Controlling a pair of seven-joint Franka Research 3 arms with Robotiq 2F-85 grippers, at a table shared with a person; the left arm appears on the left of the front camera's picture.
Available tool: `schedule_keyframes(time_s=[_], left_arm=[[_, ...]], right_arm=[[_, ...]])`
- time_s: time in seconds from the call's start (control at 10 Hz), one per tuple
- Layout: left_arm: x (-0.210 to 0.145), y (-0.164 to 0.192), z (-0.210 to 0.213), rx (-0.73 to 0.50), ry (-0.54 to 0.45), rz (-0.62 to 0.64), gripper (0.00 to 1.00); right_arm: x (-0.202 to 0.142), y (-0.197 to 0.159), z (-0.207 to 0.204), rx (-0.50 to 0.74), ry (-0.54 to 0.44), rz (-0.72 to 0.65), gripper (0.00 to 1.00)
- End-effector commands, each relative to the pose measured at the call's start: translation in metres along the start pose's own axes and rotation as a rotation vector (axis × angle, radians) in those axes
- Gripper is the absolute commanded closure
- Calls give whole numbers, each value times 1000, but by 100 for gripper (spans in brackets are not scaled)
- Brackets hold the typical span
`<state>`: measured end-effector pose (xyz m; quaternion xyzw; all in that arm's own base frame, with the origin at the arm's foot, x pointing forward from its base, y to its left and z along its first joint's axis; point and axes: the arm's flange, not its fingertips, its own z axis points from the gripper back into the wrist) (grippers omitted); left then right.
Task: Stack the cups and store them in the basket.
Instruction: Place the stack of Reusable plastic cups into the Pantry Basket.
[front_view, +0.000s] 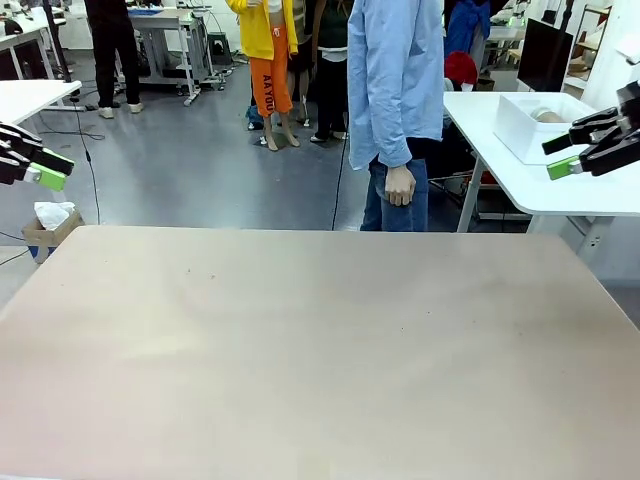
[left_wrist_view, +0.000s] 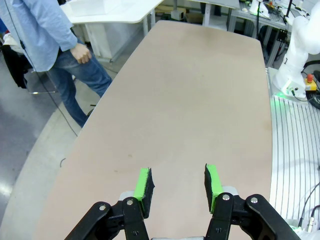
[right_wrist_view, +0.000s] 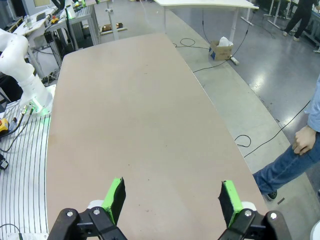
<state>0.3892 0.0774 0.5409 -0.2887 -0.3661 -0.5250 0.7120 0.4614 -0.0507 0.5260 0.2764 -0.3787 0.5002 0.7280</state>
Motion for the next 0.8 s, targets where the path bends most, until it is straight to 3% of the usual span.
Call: schedule_keyframes(time_s=[0.0, 0.7], left_arm=[[3, -1, 0, -2, -17, 0, 44], [3, -1, 0, -2, -17, 0, 44]], right_arm=[[2, 0, 1, 5, -4, -7, 0], [2, 0, 1, 5, -4, -7, 0]])
